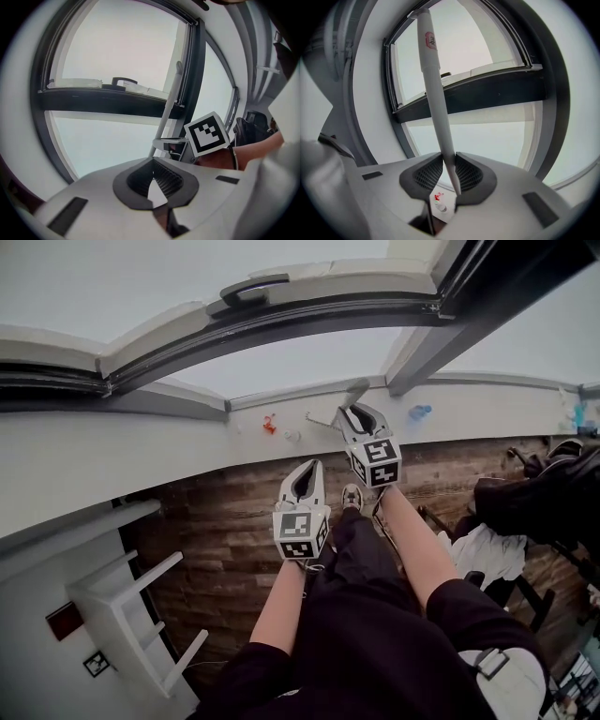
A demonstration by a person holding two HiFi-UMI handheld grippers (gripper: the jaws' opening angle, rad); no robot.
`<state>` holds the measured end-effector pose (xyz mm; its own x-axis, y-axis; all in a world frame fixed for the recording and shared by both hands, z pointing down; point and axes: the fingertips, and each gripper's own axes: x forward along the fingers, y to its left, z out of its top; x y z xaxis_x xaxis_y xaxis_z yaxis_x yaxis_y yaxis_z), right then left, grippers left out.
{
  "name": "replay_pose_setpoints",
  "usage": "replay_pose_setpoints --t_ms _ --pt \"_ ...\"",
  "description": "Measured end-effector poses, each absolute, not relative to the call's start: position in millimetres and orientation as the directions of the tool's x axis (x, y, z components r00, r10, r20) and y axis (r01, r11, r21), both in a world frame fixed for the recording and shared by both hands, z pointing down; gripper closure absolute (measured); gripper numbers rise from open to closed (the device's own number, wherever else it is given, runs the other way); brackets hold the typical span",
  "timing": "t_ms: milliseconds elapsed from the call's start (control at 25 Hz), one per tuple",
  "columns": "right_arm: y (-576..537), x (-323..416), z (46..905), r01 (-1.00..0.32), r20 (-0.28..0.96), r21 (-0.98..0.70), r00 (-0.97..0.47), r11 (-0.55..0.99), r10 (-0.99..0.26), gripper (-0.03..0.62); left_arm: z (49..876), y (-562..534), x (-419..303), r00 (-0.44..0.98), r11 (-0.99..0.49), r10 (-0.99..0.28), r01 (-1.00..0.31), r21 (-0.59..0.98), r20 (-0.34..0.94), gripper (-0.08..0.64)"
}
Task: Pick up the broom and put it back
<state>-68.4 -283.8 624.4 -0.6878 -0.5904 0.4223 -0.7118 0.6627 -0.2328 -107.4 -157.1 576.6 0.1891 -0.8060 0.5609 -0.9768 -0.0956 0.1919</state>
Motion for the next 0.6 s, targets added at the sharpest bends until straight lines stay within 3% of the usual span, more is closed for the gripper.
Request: replay_pose_setpoints --t_ms 360,600 --pt "-276 -114 659 -0.617 0.488 -0.226 -0.741 0.754 -0.461 0.495 589 -144 -132 0.13 -0.015 -0.812 -0.98 0.201 0.569 0.558" --pt "-307 -150 671 -0.591 0.483 -0.199 -0.753 0.781 -0.447 0.499 597 -138 -154 0.091 0.039 -0.806 -0.978 0.205 0.585 0.558"
